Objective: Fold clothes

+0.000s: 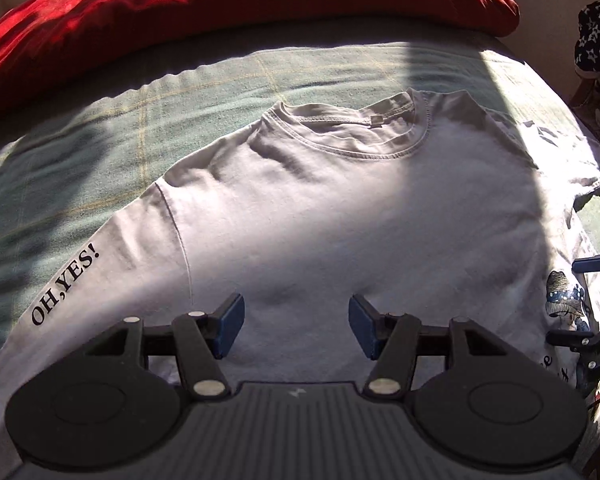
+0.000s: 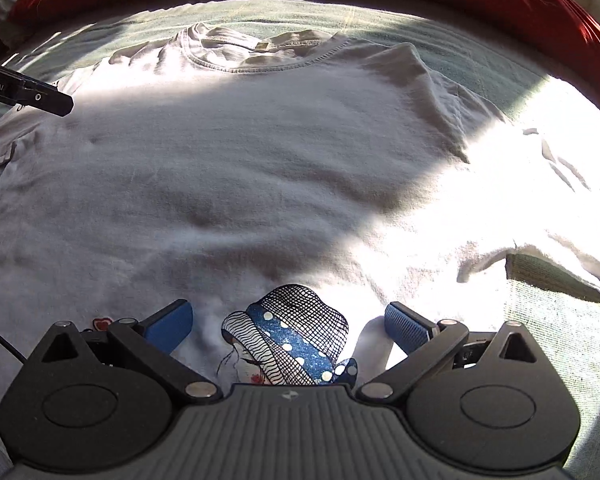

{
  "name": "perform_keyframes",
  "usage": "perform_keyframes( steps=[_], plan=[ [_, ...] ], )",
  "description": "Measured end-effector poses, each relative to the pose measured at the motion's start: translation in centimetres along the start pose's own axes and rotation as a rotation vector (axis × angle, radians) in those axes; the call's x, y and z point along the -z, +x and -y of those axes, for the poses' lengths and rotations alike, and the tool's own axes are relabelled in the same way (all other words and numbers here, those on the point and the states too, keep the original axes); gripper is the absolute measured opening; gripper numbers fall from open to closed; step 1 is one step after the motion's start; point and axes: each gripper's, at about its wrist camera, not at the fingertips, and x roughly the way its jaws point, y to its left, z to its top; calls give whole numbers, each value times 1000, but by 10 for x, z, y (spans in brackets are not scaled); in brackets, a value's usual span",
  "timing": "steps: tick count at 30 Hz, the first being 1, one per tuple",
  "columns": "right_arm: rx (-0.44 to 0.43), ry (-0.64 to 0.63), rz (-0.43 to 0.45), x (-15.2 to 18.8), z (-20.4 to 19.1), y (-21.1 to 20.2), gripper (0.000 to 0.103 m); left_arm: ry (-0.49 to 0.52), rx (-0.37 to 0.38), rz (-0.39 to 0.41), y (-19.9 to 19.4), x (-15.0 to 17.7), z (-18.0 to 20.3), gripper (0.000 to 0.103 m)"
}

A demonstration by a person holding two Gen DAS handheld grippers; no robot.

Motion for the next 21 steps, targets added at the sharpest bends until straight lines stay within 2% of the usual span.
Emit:
perform_keyframes(
  steps=[2, 5, 9, 12, 13, 15, 17, 21],
  plan=[
    [5, -25, -37, 11, 1, -7, 103, 25, -16, -20, -6, 17, 8, 58],
    [7, -28, -88, 21, 5, -16, 103, 100, 1, -4, -9, 36, 29, 58],
    [-23, -71, -35, 11, -4, -21, 103, 201, 23, 19, -14, 60, 56, 60],
    [-35, -124, -48, 11, -14, -3, 103, 272, 43, 27, -14, 78, 75, 60],
    [-34, -134, -44, 13, -15, 1, 103, 289, 54, 7, -10, 85, 80, 60],
    [-48, -125, -17, 19, -13, 2, 103, 294, 65, -6, -8, 98, 83, 62],
    [-59, -116, 0, 21, -9, 0, 103, 272, 69, -10, -9, 104, 83, 72],
    [-55, -154, 3, 25, -12, -3, 103, 242, 84, -45, -17, 119, 79, 75]
  ],
)
